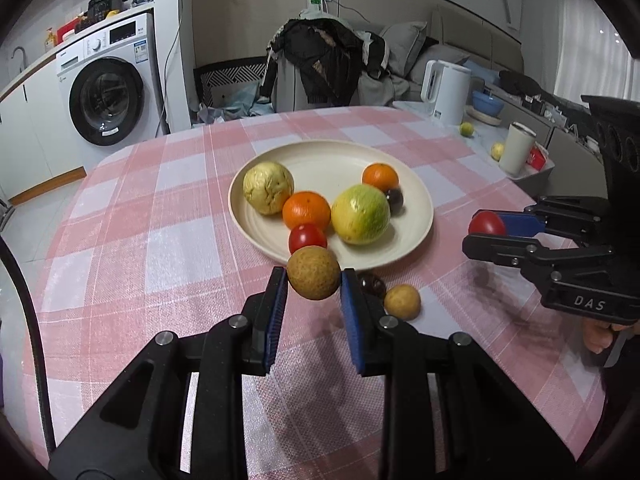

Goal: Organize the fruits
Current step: 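Carry the kiwi and tomato onto the cream plate and open both tools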

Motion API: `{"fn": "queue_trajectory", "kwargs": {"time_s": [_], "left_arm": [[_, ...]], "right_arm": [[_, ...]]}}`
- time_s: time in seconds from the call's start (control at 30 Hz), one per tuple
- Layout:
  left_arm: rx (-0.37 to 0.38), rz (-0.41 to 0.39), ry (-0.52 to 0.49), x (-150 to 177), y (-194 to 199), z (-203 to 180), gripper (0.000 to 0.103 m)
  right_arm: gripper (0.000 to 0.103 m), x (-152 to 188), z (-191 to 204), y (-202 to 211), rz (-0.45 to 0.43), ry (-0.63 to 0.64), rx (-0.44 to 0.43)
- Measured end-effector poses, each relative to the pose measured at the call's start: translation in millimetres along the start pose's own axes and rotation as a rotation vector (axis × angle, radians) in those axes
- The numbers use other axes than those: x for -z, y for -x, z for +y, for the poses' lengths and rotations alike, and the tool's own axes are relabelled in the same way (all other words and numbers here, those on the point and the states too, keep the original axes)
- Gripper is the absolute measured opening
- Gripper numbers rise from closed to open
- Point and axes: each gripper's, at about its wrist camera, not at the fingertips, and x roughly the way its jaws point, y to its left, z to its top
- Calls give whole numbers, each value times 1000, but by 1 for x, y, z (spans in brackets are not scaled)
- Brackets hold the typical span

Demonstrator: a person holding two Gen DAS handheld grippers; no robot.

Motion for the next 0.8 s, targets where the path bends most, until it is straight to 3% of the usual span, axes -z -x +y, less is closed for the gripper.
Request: {"fn": "queue_trajectory", "kwargs": {"time_s": [0.43,0.8], "left_arm": [[18,-9,-26,-13,-11,-22,24],[10,25,-36,-19,-38,-25,24]], "right_arm": [[29,-11,-8,0,-49,-33,9],[29,-24,-15,-25,-5,-46,20]]}}
